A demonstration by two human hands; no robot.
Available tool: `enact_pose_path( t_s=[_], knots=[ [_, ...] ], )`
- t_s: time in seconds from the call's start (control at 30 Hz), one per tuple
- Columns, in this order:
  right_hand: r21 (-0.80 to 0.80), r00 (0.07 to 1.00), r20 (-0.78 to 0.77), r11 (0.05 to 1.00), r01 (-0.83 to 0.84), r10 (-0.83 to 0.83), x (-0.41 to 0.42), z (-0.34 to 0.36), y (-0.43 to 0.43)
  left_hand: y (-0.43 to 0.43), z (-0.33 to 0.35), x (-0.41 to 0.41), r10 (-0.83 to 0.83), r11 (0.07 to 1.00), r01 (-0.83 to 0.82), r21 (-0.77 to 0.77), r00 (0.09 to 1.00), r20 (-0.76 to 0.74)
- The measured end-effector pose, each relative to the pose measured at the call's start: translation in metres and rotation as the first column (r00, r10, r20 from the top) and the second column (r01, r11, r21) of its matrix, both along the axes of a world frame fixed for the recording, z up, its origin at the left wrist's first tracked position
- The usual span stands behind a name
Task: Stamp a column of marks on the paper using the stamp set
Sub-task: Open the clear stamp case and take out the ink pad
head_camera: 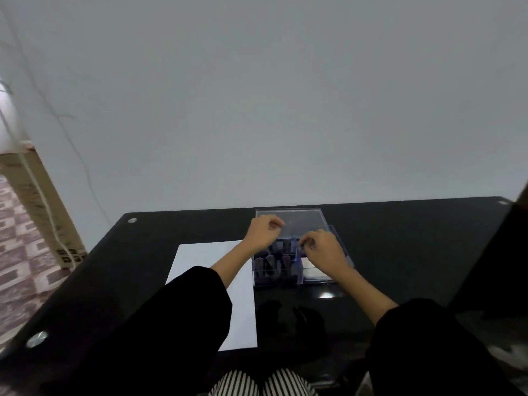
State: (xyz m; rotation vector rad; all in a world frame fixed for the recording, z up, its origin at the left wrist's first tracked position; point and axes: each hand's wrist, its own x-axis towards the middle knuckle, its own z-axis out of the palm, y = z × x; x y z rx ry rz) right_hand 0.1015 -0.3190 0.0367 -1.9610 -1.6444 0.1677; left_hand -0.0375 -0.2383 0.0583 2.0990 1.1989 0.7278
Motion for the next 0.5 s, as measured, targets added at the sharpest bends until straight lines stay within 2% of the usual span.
enact_pose_path(
  t_s=[0.23, 0.37, 0.5],
  knots=[
    [-0.129, 0.998, -0.03, 0.99, 0.053, -0.057, 0.037, 0.012, 0.005, -0.001, -0.003, 0.043, -0.142, 0.99, 0.138, -0.042, 0.981, -0.13],
    [-0.236, 0.995, -0.016, 0.967, 0.095, -0.101, 0.049, 0.0, 0.011, 0.001, -0.021, 0.059, -0.247, 0.968, 0.25, -0.031, 0.919, -0.306],
    [-0.352, 0.996, 0.026, 0.932, 0.089, -0.086, 0.053, -0.015, 0.017, 0.006, -0.043, 0.067, -0.267, 0.956, 0.292, -0.009, 0.859, -0.438]
  ],
)
